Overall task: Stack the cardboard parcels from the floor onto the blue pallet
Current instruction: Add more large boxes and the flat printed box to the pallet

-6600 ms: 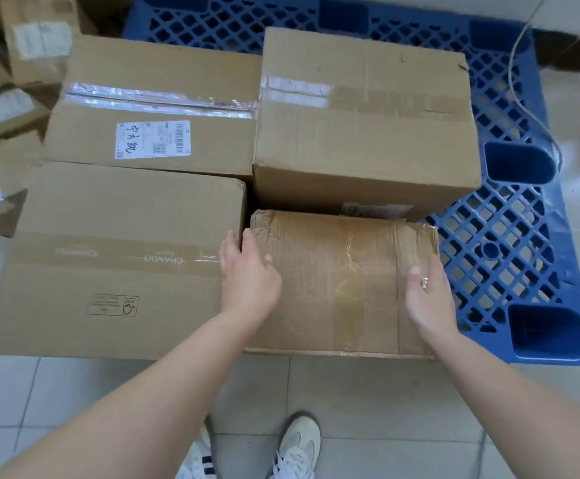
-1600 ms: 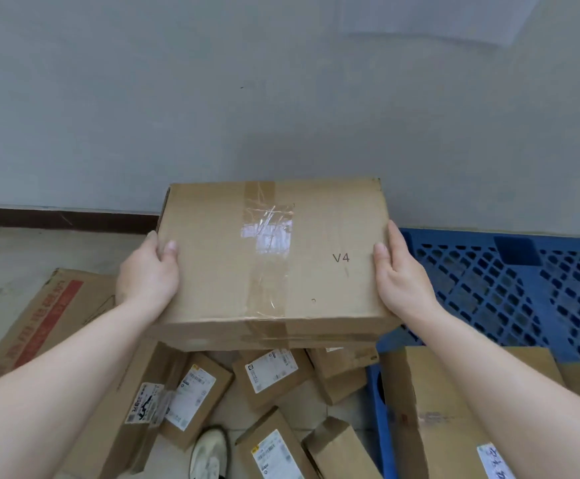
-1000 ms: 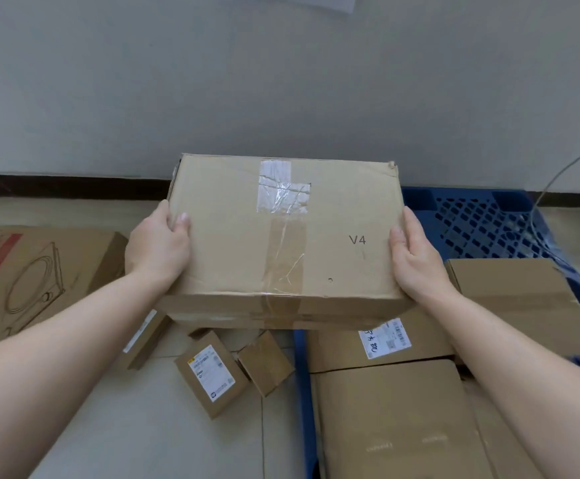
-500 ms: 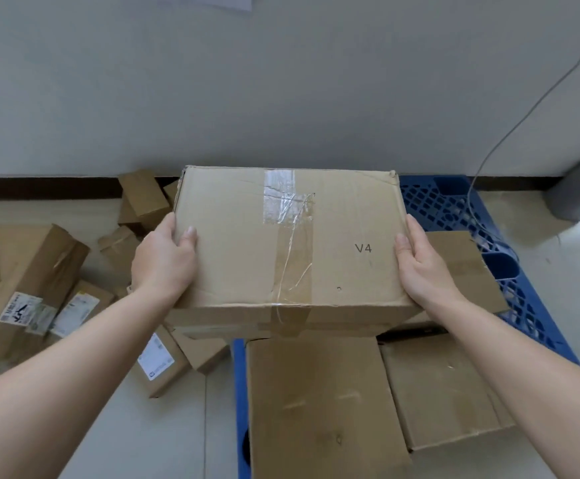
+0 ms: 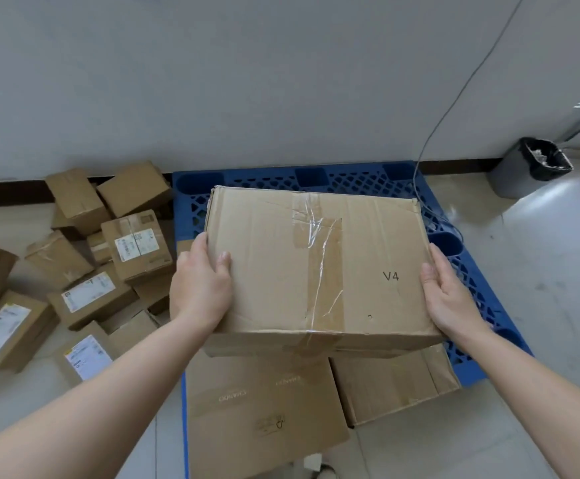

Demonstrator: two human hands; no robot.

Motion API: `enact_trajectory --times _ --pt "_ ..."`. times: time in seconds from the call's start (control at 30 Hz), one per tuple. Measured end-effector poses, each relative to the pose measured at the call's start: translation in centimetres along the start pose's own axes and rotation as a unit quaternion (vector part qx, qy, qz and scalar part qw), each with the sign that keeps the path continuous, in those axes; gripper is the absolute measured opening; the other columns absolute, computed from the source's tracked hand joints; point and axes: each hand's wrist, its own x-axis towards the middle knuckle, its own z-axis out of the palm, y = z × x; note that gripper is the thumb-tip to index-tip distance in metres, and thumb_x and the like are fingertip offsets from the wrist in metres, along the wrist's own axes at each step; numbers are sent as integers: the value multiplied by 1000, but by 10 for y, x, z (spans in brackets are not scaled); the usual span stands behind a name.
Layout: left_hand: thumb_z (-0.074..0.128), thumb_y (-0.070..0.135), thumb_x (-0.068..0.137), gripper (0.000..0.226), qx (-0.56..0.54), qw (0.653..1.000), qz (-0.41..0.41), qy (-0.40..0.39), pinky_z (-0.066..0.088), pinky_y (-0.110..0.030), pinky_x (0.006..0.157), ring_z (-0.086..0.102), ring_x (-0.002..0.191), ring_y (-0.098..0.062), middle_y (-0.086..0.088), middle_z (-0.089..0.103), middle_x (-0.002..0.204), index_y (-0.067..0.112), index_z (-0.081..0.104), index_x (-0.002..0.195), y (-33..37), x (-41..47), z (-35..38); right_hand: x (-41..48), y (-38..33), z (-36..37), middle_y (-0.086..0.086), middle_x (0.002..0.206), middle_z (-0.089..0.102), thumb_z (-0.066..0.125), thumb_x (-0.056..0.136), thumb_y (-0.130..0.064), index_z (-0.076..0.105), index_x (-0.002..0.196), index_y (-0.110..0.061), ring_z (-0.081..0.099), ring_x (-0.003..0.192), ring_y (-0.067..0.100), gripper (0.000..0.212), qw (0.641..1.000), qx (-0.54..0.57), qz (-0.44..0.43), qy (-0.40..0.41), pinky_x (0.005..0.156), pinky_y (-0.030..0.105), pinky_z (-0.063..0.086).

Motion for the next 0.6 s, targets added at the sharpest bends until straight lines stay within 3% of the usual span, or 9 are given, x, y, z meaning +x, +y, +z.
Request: enact_trajectory --times 0.23,0.6 --pt "41 36 98 53 4 999 -33 -11 37 -44 101 43 127 -29 -11 41 141 23 26 148 23 -35 60 12 57 -37 -11 154 20 31 100 -38 10 150 -30 24 140 14 54 1000 1 22 -18 112 32 19" --pt "45 31 97 52 -16 995 -95 -9 33 -43 104 41 127 -31 -13 42 140 21 30 147 47 -100 160 38 153 -96 -10 150 31 32 100 -40 15 148 -38 33 136 19 51 996 -30 69 -56 111 41 27"
